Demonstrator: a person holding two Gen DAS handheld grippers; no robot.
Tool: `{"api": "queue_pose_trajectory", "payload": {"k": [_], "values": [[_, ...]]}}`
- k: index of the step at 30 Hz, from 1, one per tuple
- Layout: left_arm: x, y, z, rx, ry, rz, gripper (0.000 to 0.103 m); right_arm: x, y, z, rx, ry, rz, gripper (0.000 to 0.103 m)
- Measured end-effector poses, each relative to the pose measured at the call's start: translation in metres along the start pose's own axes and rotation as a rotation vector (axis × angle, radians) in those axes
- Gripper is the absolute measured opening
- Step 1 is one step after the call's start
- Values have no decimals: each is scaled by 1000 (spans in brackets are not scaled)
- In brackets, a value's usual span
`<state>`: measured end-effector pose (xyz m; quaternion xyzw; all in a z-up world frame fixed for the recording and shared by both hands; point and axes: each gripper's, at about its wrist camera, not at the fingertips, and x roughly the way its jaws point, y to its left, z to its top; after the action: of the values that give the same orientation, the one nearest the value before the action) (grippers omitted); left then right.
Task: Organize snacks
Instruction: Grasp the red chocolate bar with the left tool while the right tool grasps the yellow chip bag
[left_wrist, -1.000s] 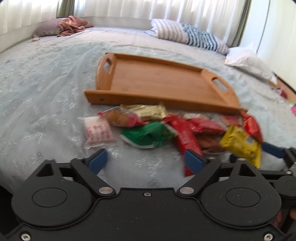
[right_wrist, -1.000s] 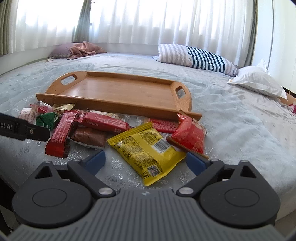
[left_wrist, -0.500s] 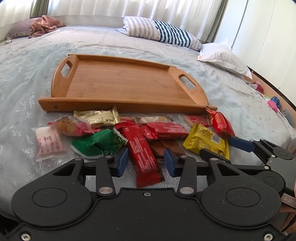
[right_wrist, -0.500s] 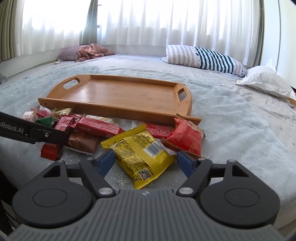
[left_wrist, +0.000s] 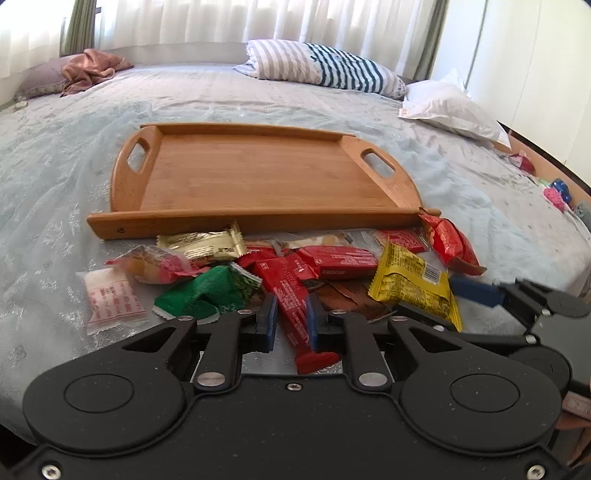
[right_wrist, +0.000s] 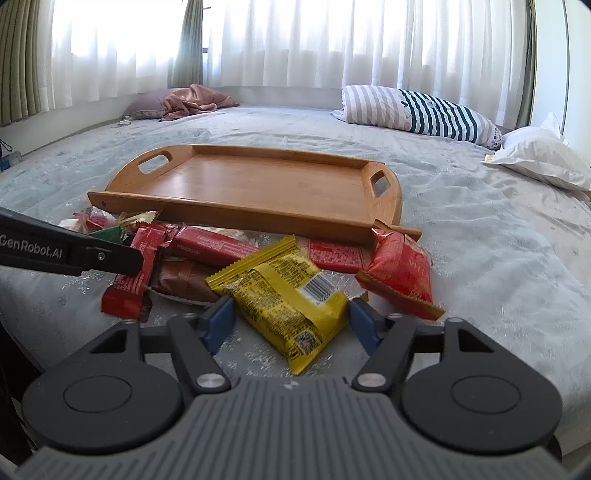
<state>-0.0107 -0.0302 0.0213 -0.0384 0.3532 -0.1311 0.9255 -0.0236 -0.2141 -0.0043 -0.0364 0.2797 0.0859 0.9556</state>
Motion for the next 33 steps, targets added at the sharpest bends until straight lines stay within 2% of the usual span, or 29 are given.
{"api": "queue_pose_trajectory", "payload": {"k": [4,7,12,13,14,20,22,27,30,33], "values": [[2,3,1,-20,3,-1,20,-8,2,-1,52,5,22,60],[6,2,2,-23,2,6,30,-13,6,-1,49,11,45,59],[16,2,2,-34,3,5,29,-17,14,-4,18,16,71,61],[15,3,2,-38,1,5,25,-18,15,-4,15,12,72,61],[13,4,3,-37,-3,7,21,-18,15,-4,11,4,70,70],[9,6,5,-9,4,1,21,-17,9,5,-11,-48,49,81],[10,4,3,0,1,7,21,-13,8,9,-46,-53,37,81],[19,-4,-2,28,2,23,34,-1,8,15,-113,-38,59,81],[24,-7,-8,44,-9,37,33,8,11,14,-133,-23,63,81],[20,-6,-7,34,-8,38,32,10,9,14,-102,-14,80,81]]}}
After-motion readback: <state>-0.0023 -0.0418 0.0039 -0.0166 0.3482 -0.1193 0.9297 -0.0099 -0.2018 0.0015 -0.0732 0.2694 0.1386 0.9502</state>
